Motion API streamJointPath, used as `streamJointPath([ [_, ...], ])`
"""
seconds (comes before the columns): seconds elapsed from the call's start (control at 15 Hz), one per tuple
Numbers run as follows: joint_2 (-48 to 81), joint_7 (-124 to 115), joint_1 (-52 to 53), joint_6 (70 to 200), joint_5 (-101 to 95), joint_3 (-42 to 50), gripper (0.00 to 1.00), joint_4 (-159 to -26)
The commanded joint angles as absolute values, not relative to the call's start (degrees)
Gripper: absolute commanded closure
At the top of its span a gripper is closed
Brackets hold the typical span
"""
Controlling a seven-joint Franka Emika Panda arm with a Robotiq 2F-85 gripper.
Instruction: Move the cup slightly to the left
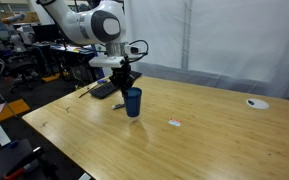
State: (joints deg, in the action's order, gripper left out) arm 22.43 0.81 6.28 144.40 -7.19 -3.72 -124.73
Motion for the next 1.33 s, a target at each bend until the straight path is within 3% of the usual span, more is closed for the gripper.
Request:
streamJointPath([
  [0.0, 22.9, -0.3, 7.4, 146.8, -7.5, -4.0, 0.99, -125.4],
  [1.07, 25.9, -4.4, 11.1, 148.6, -9.8, -3.1, 0.99, -125.8],
  [1.13, 25.9, -4.5, 11.1, 148.4, -9.8, -3.1, 0.70, -125.8],
  [1.27, 26.0, -4.7, 11.2, 148.3, -9.7, -3.2, 0.64, -125.9],
])
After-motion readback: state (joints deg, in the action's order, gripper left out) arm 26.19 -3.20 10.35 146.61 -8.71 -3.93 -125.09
